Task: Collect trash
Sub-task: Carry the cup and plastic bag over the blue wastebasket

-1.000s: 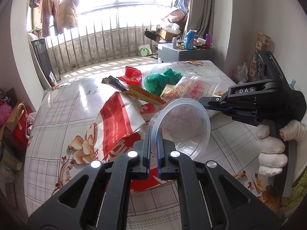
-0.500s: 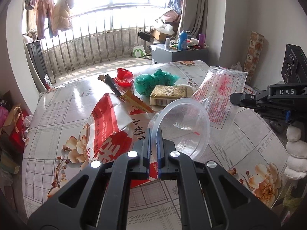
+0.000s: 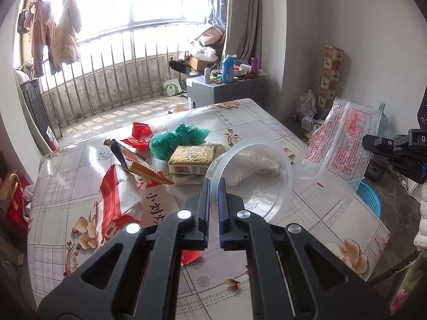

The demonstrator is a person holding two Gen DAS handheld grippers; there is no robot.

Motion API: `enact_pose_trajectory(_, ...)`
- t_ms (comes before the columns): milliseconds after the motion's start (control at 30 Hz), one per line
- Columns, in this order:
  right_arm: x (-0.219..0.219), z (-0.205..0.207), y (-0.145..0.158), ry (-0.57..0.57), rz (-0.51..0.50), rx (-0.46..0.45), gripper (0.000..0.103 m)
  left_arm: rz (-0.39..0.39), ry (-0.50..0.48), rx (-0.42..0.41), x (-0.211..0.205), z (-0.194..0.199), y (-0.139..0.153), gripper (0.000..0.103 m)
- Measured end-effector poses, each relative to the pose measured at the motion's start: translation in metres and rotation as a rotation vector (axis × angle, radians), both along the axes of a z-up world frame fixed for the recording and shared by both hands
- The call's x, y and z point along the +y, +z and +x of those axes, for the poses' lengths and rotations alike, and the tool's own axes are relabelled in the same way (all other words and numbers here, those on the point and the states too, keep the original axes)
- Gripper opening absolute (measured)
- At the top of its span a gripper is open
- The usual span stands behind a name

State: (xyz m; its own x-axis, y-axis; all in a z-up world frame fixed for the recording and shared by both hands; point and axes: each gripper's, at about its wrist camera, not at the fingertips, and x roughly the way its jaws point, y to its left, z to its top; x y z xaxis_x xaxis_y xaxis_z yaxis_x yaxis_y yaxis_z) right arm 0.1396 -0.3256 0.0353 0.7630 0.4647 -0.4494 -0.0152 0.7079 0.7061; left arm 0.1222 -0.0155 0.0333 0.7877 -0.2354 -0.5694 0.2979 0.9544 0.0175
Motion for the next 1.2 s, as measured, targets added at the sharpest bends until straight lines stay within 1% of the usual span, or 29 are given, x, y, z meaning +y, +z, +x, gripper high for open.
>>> enact_pose_trajectory(133,-0.048,-0.038,0.016,-0.147,-0.026,-0.046,0.004,-0.017,-0.095,-0.044,-0.032,0.005,0.022,0.004)
enact_pose_trajectory(233,-0.087,-0.069,0.023,-0.27,-0.033,-0.07,0.004,-0.056,-0.202,-0.025,-0.066,0.016,0.034,0.003)
enact_pose_trajectory(367,-0.133,-0.11,0.022,-0.429,-0.035,-0.082,0.004,-0.077,-0.341,0.032,-0.122,0.032,0.041,0.003)
enact_pose_trajectory(433,-0.154,-0.127,0.015,-0.503,-0.033,-0.07,0.004,-0.09,-0.412,0.083,-0.153,0.042,0.041,0.004)
enact_pose_trajectory(467,-0.163,-0.134,0.01,-0.537,-0.032,-0.059,0.004,-0.1,-0.444,0.116,-0.171,0.048,0.04,0.004)
enact_pose_trajectory(567,-0.188,-0.15,-0.009,-0.634,-0.036,-0.003,0.004,-0.092,-0.524,0.206,-0.224,0.062,0.031,0.004)
enact_pose_trajectory(633,-0.201,-0.153,-0.023,-0.698,-0.062,0.054,0.004,-0.066,-0.581,0.258,-0.26,0.065,0.021,0.004)
enact_pose_trajectory(733,-0.222,-0.155,-0.048,-0.786,-0.083,0.15,0.004,-0.007,-0.664,0.335,-0.317,0.065,0.0,0.004)
enact_pose_trajectory(833,-0.241,-0.155,-0.078,-0.849,-0.078,0.239,0.004,0.072,-0.733,0.422,-0.373,0.063,-0.033,0.004)
enact_pose_trajectory(900,-0.256,-0.156,-0.097,-0.882,-0.07,0.285,0.004,0.145,-0.764,0.479,-0.411,0.063,-0.061,0.004)
enact_pose_trajectory(1033,-0.28,-0.154,-0.13,-0.93,-0.036,0.346,0.004,0.254,-0.789,0.584,-0.47,0.063,-0.114,0.004)
enact_pose_trajectory(1200,-0.306,-0.156,-0.158,-0.969,-0.004,0.389,0.004,0.338,-0.773,0.71,-0.528,0.073,-0.174,0.004)
